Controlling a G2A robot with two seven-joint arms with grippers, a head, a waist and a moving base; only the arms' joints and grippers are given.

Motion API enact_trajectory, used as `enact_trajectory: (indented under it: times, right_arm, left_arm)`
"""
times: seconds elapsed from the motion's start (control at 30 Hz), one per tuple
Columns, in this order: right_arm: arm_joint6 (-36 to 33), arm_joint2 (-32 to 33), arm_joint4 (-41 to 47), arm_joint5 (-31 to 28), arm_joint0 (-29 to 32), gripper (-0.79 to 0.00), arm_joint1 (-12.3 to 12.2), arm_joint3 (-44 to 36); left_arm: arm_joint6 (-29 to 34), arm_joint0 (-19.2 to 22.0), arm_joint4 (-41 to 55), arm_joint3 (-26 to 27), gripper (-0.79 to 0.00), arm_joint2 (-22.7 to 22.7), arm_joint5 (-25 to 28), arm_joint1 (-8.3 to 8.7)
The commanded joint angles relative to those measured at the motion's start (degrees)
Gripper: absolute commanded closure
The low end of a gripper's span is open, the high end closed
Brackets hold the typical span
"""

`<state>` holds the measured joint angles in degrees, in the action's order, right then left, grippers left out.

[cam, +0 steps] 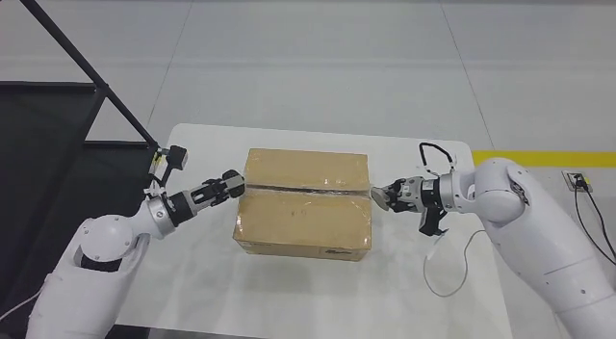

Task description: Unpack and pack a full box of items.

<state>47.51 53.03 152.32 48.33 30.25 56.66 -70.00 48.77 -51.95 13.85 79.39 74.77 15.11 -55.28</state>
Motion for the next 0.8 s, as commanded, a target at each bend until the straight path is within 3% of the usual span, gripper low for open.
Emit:
enact_trajectory:
  times: [0.0, 0.33, 0.77]
  right_arm:
    - [0.0, -0.1, 0.0, 0.0, 0.0, 0.0, 0.0, 0.0]
    - [-0.1, -0.4, -0.3, 0.3, 0.0, 0.0, 0.1, -0.1]
    - [-0.2, -0.7, -0.5, 0.8, -0.1, 0.0, 0.2, 0.2]
  left_arm:
    - [-0.2, 1.1, -0.3, -1.3, 0.0, -1.5, 0.2, -0.33]
    - [-1.7, 2.9, 0.0, -4.5, 0.0, -3.9, 2.1, -1.26]
    - [-3.9, 5.9, -2.8, -8.0, 0.0, -6.9, 0.2, -2.36]
